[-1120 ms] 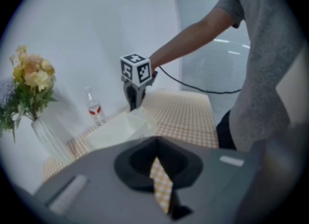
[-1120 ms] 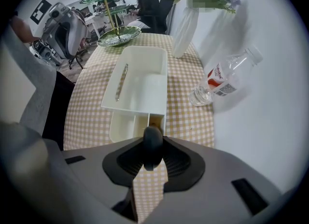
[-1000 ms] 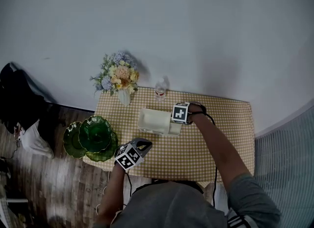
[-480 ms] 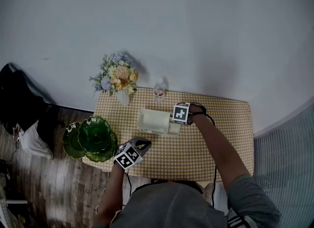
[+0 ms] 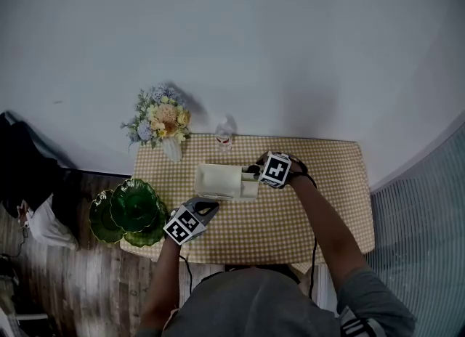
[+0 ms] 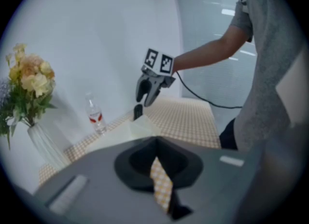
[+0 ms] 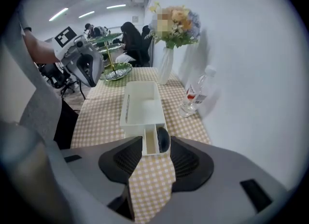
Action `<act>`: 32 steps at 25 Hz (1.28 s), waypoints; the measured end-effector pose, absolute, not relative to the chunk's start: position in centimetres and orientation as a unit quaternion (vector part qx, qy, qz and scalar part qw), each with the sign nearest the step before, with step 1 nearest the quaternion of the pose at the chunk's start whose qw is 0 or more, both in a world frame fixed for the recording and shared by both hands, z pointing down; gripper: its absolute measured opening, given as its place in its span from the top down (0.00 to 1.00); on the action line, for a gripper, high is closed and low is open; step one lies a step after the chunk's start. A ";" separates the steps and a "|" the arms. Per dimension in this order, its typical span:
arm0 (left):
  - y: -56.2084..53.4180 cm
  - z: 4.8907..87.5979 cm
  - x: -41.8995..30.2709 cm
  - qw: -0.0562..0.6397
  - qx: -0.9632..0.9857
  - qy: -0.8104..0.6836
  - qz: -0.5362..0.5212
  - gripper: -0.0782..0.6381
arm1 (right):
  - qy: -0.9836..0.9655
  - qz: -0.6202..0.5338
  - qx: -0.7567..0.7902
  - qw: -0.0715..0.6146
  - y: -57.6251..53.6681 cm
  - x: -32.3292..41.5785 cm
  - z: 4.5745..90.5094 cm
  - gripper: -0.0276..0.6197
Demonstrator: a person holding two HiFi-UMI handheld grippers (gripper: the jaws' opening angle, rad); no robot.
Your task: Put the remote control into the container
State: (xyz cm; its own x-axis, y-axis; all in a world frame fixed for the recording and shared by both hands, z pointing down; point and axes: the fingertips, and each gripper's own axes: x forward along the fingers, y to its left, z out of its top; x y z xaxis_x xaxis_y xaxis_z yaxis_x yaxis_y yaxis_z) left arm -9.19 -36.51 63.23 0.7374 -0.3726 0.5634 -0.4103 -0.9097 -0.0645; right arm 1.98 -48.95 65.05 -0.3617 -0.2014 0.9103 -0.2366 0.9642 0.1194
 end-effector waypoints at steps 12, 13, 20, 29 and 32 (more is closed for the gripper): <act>-36.2 62.0 -8.8 0.023 0.937 -0.202 0.284 0.89 | -0.890 -0.066 0.218 0.396 -42.6 2.5 60.3 0.73; -36.1 62.0 -8.9 0.024 0.937 -0.203 0.284 0.89 | -0.896 -0.058 0.224 0.379 -42.1 2.5 60.1 0.76; -35.4 61.4 -8.8 0.028 0.940 -0.211 0.266 0.89 | -0.930 -0.004 0.235 0.283 -38.1 2.0 58.6 0.93; -34.4 61.6 -7.5 0.038 0.946 -0.205 0.248 0.89 | -0.938 0.042 0.246 0.239 -35.0 0.7 59.7 0.93; -34.1 61.7 -7.1 0.039 0.948 -0.202 0.242 0.89 | -0.939 0.061 0.249 0.229 -34.3 0.7 60.2 0.93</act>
State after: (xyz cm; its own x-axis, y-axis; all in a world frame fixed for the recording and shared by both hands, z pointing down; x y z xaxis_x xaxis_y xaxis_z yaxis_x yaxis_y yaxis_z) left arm -7.13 -34.12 61.66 0.8014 -0.3653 0.4736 -0.4025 -0.9151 -0.0247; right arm 0.72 -34.34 60.25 -0.7708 -0.4399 0.4609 -0.4958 0.8684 -0.0002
